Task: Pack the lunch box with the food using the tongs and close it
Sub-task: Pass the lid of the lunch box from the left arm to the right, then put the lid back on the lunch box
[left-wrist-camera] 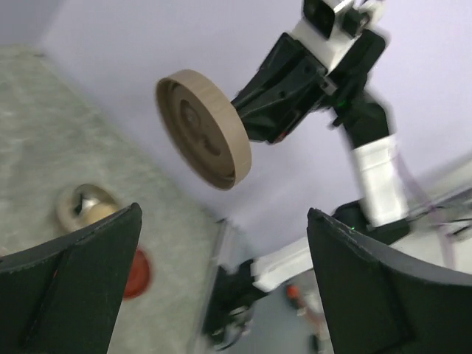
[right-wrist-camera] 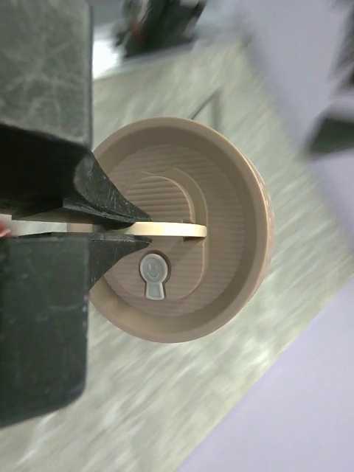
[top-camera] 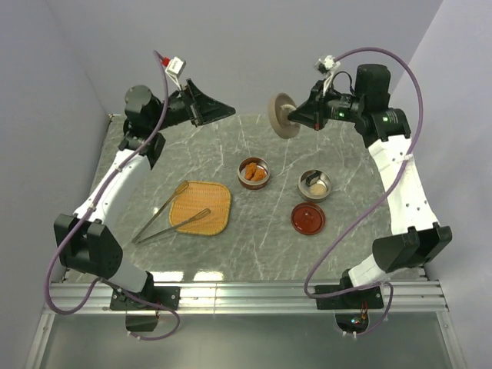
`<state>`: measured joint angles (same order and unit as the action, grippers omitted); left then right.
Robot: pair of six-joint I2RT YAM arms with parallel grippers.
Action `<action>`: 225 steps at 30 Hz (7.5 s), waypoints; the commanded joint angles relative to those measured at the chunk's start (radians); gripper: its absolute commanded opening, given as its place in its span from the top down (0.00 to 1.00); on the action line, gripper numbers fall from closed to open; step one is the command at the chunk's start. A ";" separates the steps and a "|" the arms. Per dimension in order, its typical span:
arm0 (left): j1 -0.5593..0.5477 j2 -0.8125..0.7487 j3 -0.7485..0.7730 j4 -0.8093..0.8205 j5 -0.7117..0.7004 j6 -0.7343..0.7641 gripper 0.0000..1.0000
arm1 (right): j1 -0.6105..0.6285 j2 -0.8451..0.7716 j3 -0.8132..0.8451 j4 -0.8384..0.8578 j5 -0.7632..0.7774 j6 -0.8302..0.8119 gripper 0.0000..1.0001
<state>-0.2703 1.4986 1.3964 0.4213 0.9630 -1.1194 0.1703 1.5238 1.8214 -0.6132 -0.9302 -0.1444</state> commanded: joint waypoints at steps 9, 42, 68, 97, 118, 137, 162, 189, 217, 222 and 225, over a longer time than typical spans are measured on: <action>-0.001 -0.156 0.201 -0.861 -0.216 0.979 0.01 | -0.018 0.248 0.153 -0.632 0.481 -0.627 1.00; 0.006 -0.190 0.145 -1.020 -0.242 1.084 0.01 | -0.157 0.323 -0.166 -0.588 0.401 -1.595 1.00; 0.006 -0.192 0.113 -1.001 -0.222 1.067 0.01 | -0.134 0.388 -0.175 -0.600 0.421 -1.638 1.00; 0.006 -0.176 0.101 -0.984 -0.193 1.050 0.01 | -0.124 0.423 -0.214 -0.585 0.392 -1.572 1.00; 0.008 -0.175 0.093 -0.984 -0.191 1.047 0.01 | -0.129 0.464 -0.172 -0.651 0.425 -1.495 1.00; 0.008 -0.172 0.084 -0.967 -0.185 1.020 0.01 | -0.103 0.467 -0.214 -0.491 0.524 -0.971 1.00; 0.013 -0.196 0.020 -0.925 -0.202 0.983 0.01 | -0.149 0.354 -0.475 -0.125 0.608 -0.071 1.00; 0.014 -0.204 0.012 -0.926 -0.178 0.988 0.01 | -0.158 0.273 -0.407 -0.178 0.490 -0.012 0.61; 0.014 -0.224 0.007 -0.921 -0.165 0.988 0.01 | -0.166 0.130 -0.344 -0.145 0.640 -0.084 0.82; 0.014 -0.219 0.012 -0.921 -0.168 0.989 0.01 | -0.163 0.216 -0.294 -0.184 0.680 -0.107 0.96; 0.014 -0.219 0.016 -0.928 -0.172 0.991 0.01 | -0.155 0.234 -0.293 -0.189 0.683 -0.115 0.97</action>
<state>-0.2611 1.3041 1.4055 -0.5354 0.7807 -0.1280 0.0124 1.7409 1.4910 -0.7944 -0.2779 -0.2371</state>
